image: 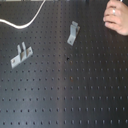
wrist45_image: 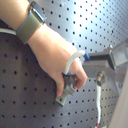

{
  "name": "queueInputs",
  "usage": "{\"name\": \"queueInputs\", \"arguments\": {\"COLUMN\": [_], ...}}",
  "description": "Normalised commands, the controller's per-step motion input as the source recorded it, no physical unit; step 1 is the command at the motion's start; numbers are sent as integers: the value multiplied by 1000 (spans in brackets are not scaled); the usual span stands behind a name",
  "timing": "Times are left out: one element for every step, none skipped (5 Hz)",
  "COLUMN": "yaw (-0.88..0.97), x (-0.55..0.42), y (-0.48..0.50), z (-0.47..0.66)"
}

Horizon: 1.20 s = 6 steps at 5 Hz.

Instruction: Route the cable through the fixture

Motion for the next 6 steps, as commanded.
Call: {"name": "queueInputs", "arguments": {"yaw": [-17, -448, -306, 0, 160, 217], "x": [-2, -110, -276, -188, -508, -510], "y": [-3, -97, 133, 99, 252, 286], "z": [71, 428, 396, -214, -724, -756]}}
